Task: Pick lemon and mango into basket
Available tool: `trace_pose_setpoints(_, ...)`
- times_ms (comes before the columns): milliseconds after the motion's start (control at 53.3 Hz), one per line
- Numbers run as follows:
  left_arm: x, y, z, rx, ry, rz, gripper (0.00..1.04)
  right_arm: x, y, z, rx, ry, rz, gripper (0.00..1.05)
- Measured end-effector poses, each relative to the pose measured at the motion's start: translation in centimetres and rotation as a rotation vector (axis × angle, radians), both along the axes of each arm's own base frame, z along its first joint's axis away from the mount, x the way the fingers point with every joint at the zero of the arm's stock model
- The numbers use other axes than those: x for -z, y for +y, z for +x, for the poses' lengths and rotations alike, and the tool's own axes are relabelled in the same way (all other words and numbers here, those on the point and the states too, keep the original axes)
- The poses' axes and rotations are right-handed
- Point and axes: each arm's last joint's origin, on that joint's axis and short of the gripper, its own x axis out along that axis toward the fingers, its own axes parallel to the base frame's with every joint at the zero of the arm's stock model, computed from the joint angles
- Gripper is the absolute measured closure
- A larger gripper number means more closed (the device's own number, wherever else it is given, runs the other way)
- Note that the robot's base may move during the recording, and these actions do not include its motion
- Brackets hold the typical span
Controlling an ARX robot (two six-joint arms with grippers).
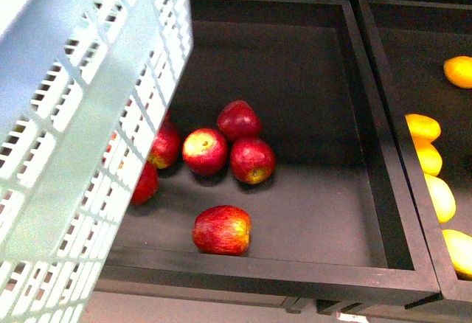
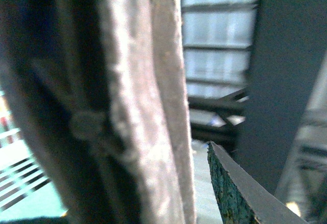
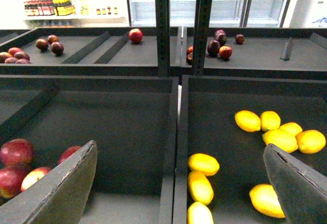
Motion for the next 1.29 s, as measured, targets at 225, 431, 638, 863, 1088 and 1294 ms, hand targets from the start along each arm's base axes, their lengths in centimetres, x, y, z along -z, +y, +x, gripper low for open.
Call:
trace_pose_setpoints(225,-0.4,-2.6,3.1,0.277,0.108,0.322,0.78,0.0,0.0,0.0,0.000,0.000,0.000,0.09)
trace_pose_setpoints(431,-1.0,-6.9,7.9,0.380,0.062,0.336,0.78,0.0,0.0,0.0,0.003,0.000,0.000,0.09)
trace_pose_setpoints(638,-0.7,-13.3,10.7,0.618,0.003,0.346,0.81,0.0,0.0,0.0,0.004,0.000,0.000,0.09)
trace_pose_setpoints(863,-0.8,-18.5,9.2,0.824,-0.064,0.339,0.98,0.0,0.0,0.0,0.004,0.000,0.000,0.09)
trace_pose_setpoints(1088,-0.8,-18.7,8.9,0.829,-0.064,0.348,0.98,0.0,0.0,0.0,0.004,0.000,0.000,0.09)
trace_pose_setpoints(1294,-0.8,-18.7,9.0,0.824,-0.066,0.355,0.98,0.1,-0.2,0.2,-0.024,0.349,0.176,0.09)
